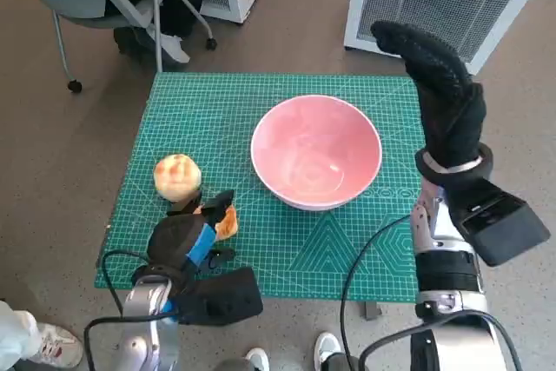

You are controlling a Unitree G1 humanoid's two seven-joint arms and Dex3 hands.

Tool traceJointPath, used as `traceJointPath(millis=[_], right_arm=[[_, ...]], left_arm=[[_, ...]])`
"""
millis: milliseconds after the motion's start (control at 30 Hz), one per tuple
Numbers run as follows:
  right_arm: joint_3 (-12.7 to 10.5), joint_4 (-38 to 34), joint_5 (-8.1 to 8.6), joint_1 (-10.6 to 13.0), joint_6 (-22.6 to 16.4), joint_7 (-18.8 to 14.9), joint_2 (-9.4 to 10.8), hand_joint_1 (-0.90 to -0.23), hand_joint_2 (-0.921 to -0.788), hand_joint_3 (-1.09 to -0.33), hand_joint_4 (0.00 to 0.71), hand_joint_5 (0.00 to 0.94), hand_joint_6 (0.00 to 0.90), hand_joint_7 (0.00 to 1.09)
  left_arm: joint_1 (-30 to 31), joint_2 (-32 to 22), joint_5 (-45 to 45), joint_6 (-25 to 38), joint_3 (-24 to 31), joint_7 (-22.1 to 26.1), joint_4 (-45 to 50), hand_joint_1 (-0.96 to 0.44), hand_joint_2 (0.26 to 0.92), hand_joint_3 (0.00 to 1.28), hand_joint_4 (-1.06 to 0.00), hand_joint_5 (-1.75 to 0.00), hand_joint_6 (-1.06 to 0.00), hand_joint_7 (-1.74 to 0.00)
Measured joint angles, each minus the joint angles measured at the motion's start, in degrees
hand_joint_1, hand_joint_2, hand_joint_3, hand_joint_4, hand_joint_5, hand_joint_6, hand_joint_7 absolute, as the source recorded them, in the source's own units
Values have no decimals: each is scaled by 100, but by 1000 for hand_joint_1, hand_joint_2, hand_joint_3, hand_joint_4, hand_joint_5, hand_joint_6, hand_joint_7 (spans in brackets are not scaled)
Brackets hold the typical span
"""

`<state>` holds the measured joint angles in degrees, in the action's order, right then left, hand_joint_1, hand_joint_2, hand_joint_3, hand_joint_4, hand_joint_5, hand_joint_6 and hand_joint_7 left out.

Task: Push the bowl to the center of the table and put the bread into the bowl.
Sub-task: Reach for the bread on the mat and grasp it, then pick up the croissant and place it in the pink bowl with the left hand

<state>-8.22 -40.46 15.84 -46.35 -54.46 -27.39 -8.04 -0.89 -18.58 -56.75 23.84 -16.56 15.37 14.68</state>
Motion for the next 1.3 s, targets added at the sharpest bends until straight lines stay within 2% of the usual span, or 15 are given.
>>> traceJointPath(millis=[33,67,133,267,433,667,1067,1300], right_arm=[[5,2,3,3,0,-14,3,-596,-921,-808,267,12,-1,708],[8,5,5,7,0,-23,4,-594,-921,-808,266,12,-1,706],[14,9,14,13,0,-39,4,-593,-921,-808,265,12,-1,703],[15,15,35,15,1,-74,4,-592,-921,-808,264,12,-1,699],[16,15,86,15,1,-121,18,-588,-921,-806,264,12,-1,696],[18,15,203,15,5,-202,49,-586,-921,-799,265,13,-1,694],[19,38,223,40,15,-272,58,-575,-921,-799,261,12,-1,694],[16,88,250,72,49,-286,74,-575,-921,-799,259,12,-1,693]], left_arm=[[-20,-2,46,-30,11,-36,-38,46,909,76,-526,-1106,-462,-686],[-37,-5,72,-54,21,-60,-62,27,913,103,-548,-1229,-501,-820],[-64,-15,136,-91,42,-84,-85,12,910,127,-582,-1320,-547,-927],[-74,-36,213,-141,54,-85,-89,1,889,152,-652,-1332,-599,-1024],[-110,-78,298,-185,66,-91,-93,0,878,161,-688,-1286,-600,-1088],[-154,-163,330,-348,82,-191,-165,0,878,174,-668,-1308,-597,-1100],[-217,-276,391,-531,231,-401,-259,0,880,175,-667,-1295,-582,-1128],[-281,-288,475,-517,389,-360,137,0,881,173,-679,-1234,-566,-1189]])
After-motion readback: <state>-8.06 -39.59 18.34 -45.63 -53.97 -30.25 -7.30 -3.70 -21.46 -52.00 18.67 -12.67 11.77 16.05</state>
